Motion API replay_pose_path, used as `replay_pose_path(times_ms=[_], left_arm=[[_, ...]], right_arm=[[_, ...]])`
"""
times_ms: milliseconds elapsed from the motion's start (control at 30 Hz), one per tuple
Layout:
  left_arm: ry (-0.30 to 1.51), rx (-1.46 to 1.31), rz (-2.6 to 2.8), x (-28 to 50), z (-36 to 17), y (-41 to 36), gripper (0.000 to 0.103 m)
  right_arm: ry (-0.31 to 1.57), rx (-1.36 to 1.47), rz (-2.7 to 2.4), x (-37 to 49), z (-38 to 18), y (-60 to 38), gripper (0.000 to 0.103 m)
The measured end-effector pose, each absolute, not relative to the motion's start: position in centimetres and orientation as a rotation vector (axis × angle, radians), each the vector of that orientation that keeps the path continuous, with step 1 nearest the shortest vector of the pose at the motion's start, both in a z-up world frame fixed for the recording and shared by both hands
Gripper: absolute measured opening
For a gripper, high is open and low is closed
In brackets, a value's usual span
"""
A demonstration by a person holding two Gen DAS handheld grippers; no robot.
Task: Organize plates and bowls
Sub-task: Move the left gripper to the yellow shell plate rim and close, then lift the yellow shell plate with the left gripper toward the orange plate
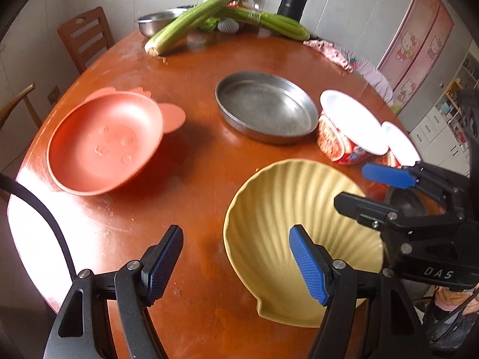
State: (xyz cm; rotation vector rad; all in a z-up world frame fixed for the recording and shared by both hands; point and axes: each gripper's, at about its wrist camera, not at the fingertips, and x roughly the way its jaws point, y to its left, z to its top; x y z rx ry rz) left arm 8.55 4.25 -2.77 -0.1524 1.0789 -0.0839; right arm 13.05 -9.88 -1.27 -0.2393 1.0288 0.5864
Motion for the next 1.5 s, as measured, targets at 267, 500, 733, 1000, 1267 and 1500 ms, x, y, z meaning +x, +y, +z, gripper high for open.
replay_pose_path(times_ms=[267, 500, 733, 1000, 1267, 1500], left_arm=[[1.116, -0.156, -0.084, 9.3, -4.0, 3.9, 0.070], [1.096, -0.119, -0.080, 9.4, -3.9, 3.5, 0.044], [1.084, -0.152, -0.083, 9.5, -3.9, 5.0, 0.027], [1.070, -0.200, -0.032, 8.5, -3.8, 8.0, 0.027], [1.057, -0.236, 0.017, 7.0, -3.8, 11.2, 0.027], [1.043, -0.258, 0.022, 6.2, -3.9, 12.8, 0.027]], right_arm=[[1.056, -0.277, 0.573, 13.6, -2.4, -9.5, 0.064], [1.068, -0.301, 0.599, 14.1, -2.9, -8.8, 0.050], [1.063, -0.314, 0.626, 13.8, -2.9, -7.2, 0.049], [1.057, -0.361, 0.654, 13.0, -3.1, -3.6, 0.050], [1.042, -0.390, 0.692, 12.0, -3.1, -0.2, 0.050], [1.026, -0.375, 0.676, 11.4, -2.9, 0.6, 0.050]])
